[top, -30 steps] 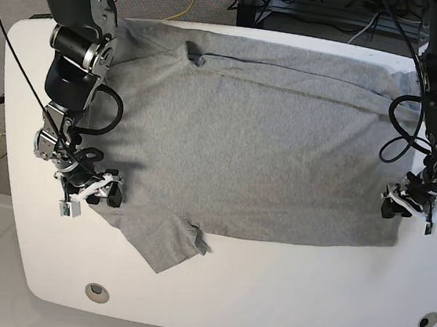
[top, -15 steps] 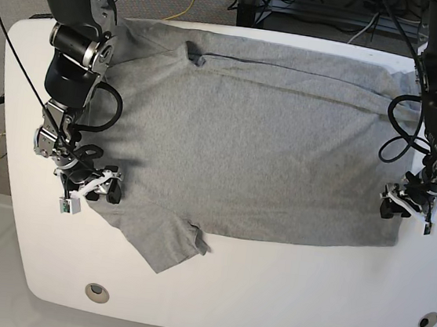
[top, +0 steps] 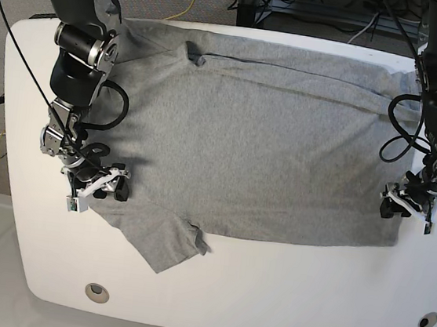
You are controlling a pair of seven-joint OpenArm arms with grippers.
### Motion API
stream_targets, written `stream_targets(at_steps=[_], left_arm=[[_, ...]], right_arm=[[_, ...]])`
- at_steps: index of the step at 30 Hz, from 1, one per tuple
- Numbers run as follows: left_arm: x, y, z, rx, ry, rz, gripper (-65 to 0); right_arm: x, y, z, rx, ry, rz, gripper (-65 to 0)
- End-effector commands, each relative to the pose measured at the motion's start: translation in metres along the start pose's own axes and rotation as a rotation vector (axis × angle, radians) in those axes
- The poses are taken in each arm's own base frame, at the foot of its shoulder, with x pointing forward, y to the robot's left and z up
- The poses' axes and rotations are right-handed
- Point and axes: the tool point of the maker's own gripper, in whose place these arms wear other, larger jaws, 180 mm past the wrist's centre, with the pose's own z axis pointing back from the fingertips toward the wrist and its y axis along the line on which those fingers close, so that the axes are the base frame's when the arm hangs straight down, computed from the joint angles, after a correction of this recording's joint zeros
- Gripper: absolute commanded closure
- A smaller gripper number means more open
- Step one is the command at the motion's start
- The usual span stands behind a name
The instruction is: Fold the T-shirt properly
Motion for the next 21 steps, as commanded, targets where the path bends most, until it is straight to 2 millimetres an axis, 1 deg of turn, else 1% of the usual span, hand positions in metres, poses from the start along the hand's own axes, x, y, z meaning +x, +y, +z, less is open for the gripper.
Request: stream_targets(at_steps=[1, 5, 7, 11, 21], left_arm=[[0.023, 0.008, 0.004, 0.016, -0.047, -0.012, -30.2], [0.023, 0.008, 0.004, 0.017, -0.048, -0.013, -30.5], [0.022, 0.005, 0.003, 0.01, -0.044, -0.008, -30.7], [0.02, 0.005, 0.003, 0.008, -0.039, -0.009, -30.8], [0.022, 0.003, 0.001, 0.007, -0.047, -0.002, -30.8]], right_arm=[[0.038, -0.008, 0.005, -0.02, -0.086, 0.022, -35.3], [0.04, -0.009, 0.004, -0.036, -0.091, 0.022, -35.2], [0.035, -0.016, 0.004, -0.075, -0.083, 0.004, -34.9], [0.033, -0.02, 0.005, -0.094, -0.079, -0.006, -34.8], [0.03, -0.014, 0.006, -0.068, -0.069, 0.006, -34.7]])
